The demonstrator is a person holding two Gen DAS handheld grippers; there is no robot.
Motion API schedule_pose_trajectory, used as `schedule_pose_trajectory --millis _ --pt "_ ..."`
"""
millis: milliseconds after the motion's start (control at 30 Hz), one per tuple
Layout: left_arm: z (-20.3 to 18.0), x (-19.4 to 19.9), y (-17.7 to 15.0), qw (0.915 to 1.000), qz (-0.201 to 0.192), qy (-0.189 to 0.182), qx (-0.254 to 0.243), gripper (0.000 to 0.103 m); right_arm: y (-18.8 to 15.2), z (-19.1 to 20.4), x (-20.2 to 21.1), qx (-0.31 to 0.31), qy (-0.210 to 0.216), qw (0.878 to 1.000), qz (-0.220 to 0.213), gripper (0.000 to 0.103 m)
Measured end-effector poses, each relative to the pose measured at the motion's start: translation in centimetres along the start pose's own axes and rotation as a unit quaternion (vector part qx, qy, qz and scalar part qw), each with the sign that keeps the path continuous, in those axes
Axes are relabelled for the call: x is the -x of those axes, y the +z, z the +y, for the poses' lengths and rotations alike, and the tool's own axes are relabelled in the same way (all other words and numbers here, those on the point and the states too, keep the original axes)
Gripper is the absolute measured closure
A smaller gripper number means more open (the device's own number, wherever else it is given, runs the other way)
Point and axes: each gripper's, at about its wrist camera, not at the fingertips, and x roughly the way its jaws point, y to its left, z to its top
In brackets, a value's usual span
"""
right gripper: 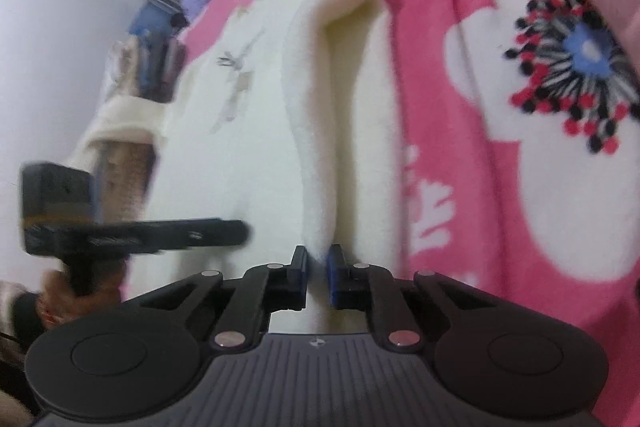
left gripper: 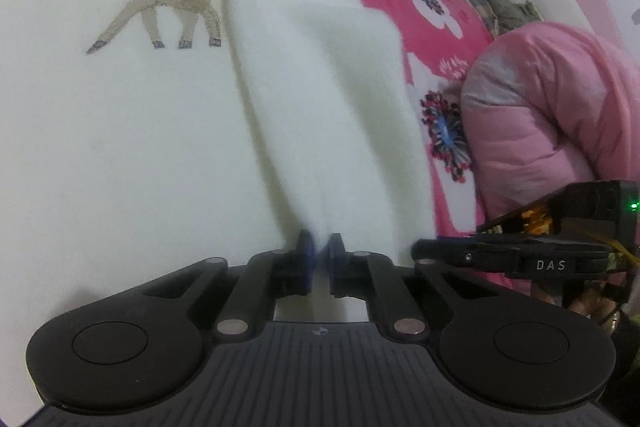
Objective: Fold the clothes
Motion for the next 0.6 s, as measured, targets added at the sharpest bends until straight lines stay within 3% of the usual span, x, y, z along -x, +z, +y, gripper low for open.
schedule_pose_trajectory --millis 100,233,333,400,467,533,600 --pt "-0.1 -0.1 -0.1 0.9998 0.010 0.012 -0.015 0.098 -0.1 0.0 0.0 -0.001 -0.005 1.000 0.010 0.092" --pt "0.1 -0.9 -0.5 0.9991 0.026 0.024 -0.023 0.095 -0.1 0.4 -0.9 0.040 -0.052 0.997 0.036 0.090" --pt "-0.4 0.3 -0.6 0.9984 0.020 0.024 -0.047 0.090 0.9 2.9 0.0 0.124 -0.086 0.987 0.059 0.083" --pt "-1.0 1.8 -0.7 0.9966 -0.005 0.030 -0.077 0.089 2.0 5.5 1.6 0.215 -0.133 0.967 0.034 0.079" --pt "-2.0 3.1 -1.0 0.9914 -0.036 0.037 -0.120 0.089 3.4 7.7 3.1 0.271 -0.152 0.950 -0.013 0.078" --pt "-3.1 3.5 -1.4 0.9852 -0.054 0.027 -0.161 0.084 5.1 9.0 2.9 0.294 -0.157 0.941 -0.062 0.078" --pt "-4.1 2.4 -2.0 0.9814 -0.045 0.019 -0.185 0.082 6.6 9.5 1.7 0.308 -0.160 0.932 -0.100 0.079"
